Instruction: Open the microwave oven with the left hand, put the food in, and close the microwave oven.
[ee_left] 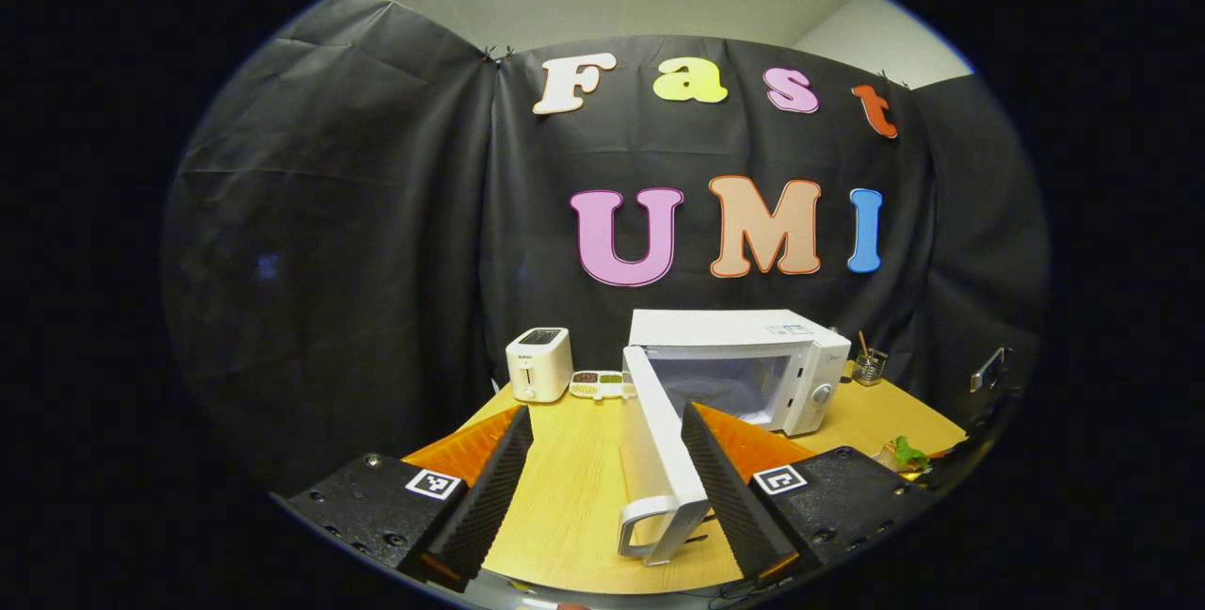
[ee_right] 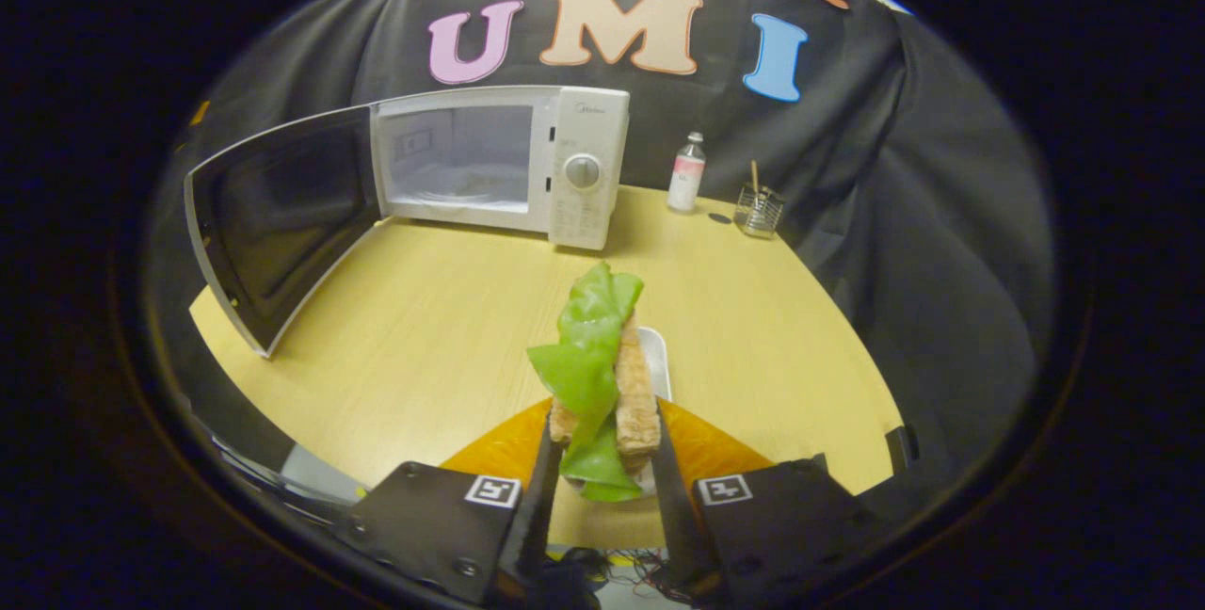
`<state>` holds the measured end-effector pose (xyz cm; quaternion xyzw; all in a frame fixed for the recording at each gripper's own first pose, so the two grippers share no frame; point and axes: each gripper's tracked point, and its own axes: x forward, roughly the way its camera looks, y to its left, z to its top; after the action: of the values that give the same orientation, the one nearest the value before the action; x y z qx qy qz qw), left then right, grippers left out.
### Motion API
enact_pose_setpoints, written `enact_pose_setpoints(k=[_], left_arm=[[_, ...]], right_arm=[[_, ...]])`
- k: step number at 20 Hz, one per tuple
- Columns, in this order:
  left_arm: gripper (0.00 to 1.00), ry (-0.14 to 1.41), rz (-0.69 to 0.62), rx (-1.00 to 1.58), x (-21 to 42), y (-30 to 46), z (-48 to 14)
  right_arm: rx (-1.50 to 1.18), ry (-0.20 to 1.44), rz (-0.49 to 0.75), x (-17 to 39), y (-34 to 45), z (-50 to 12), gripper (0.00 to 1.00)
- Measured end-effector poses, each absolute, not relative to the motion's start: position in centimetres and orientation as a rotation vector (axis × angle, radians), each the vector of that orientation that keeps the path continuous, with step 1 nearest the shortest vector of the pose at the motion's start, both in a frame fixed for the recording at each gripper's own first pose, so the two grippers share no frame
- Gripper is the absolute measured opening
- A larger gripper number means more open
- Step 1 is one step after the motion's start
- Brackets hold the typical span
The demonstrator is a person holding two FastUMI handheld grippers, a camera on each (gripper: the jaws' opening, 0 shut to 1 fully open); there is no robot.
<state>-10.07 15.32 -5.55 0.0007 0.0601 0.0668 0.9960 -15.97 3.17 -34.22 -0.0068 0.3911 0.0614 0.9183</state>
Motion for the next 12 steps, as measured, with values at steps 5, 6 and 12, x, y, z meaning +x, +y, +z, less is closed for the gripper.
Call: enact_pose_setpoints(k=[5, 6, 12], left_arm=[[0.97, 0.125, 0.09, -0.001, -9.4, 14.5, -5.7], [0.96, 0.123, 0.079, -0.004, -9.2, 14.1, -5.7], [0.97, 0.102, 0.038, 0.007, -8.4, 13.9, -5.2]], right_arm=[[-0.041, 0.812, 0.128, -15.8, 3.3, -34.0, 0.3], [-0.048, 0.82, 0.123, -15.6, 3.1, -33.9, 0.3], [-0.033, 0.781, 0.116, -13.4, 3.0, -30.4, 0.24]])
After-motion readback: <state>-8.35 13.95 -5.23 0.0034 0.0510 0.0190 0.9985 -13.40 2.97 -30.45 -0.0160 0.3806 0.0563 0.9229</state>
